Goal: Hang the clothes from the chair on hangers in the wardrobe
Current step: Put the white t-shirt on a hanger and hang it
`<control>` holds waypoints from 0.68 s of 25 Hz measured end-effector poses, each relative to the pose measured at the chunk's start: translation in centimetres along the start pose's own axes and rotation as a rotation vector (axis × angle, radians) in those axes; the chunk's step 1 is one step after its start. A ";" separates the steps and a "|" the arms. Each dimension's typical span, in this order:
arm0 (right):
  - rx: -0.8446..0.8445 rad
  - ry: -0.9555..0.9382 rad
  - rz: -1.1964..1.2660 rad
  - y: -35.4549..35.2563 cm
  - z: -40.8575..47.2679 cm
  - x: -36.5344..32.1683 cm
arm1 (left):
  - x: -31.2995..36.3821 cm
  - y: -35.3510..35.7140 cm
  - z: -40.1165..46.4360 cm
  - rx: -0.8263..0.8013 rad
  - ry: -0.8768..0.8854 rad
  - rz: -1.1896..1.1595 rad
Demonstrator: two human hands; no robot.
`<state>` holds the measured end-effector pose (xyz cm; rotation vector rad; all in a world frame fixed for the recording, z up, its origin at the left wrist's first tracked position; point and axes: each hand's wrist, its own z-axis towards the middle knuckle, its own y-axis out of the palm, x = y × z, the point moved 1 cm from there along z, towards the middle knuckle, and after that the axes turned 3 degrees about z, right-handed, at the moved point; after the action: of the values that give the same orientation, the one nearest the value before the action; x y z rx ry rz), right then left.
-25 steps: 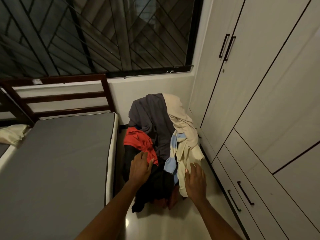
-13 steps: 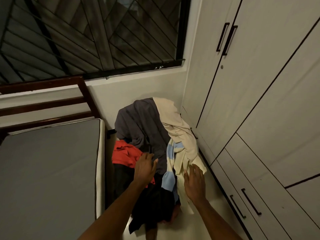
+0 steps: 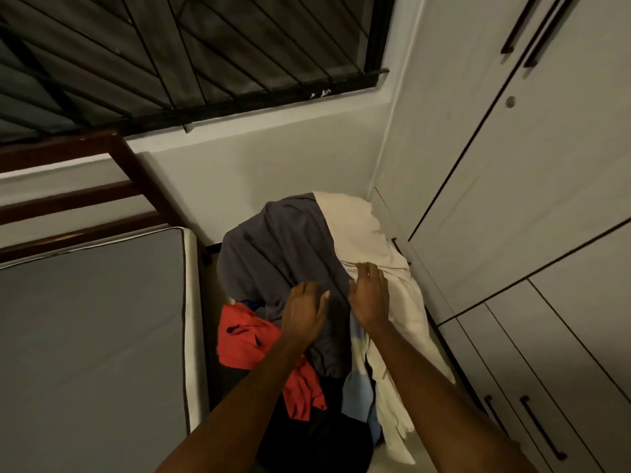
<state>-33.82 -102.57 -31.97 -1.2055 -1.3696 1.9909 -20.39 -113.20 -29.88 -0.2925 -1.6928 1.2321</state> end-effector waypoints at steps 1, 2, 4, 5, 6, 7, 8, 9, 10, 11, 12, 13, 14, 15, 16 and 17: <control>-0.010 0.013 -0.039 0.7 1.6 -0.5 | 0.0 -0.1 1.1 0.008 -0.004 -0.004; -0.009 0.024 -0.082 1.5 3.1 -0.7 | -0.2 -0.1 2.1 0.014 -0.005 -0.007; -0.023 0.056 -0.171 3.0 5.3 -0.7 | -0.5 -0.3 3.3 0.001 -0.008 0.000; -0.033 0.078 -0.208 3.5 6.1 -0.7 | -0.6 -0.5 3.7 -0.013 -0.009 0.012; -0.043 0.096 -0.231 3.7 6.9 -0.5 | -0.7 -0.8 4.1 -0.019 -0.009 0.025; -0.051 0.102 -0.250 4.0 7.6 -0.3 | -0.9 -1.1 4.4 -0.018 -0.010 0.038; -0.053 0.089 -0.279 4.1 8.3 -0.1 | -1.1 -1.6 4.7 -0.011 -0.015 0.045; -0.049 0.073 -0.301 4.1 8.8 0.1 | -1.1 -2.1 5.0 -0.005 -0.016 0.047; -0.023 0.065 -0.285 4.0 9.1 0.2 | -1.0 -2.6 5.2 -0.001 -0.016 0.048; -0.017 0.061 -0.212 3.5 9.2 0.1 | -1.0 -3.0 5.5 -0.005 -0.016 0.046; -0.001 0.071 -0.087 3.2 9.3 0.3 | -1.0 -3.2 5.6 -0.018 -0.020 0.045; 0.018 0.093 0.070 2.5 9.1 0.5 | -0.8 -3.3 5.7 -0.037 -0.031 0.041; 0.007 0.166 0.268 2.2 8.8 1.1 | -0.5 -3.4 5.8 -0.053 -0.046 0.039; -0.016 0.304 0.495 1.1 8.7 1.6 | 0.0 -3.4 6.0 -0.072 -0.055 0.034; -0.018 0.472 0.783 -0.3 8.6 2.2 | 0.7 -3.2 6.1 -0.097 -0.056 0.013; -0.013 0.624 1.031 -2.0 8.5 2.6 | 1.7 -3.1 6.0 -0.119 -0.064 -0.010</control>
<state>-42.61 -104.27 -30.08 -2.5913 -0.4372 1.8147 -25.05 -117.04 -26.41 -0.3194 -1.8241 1.1461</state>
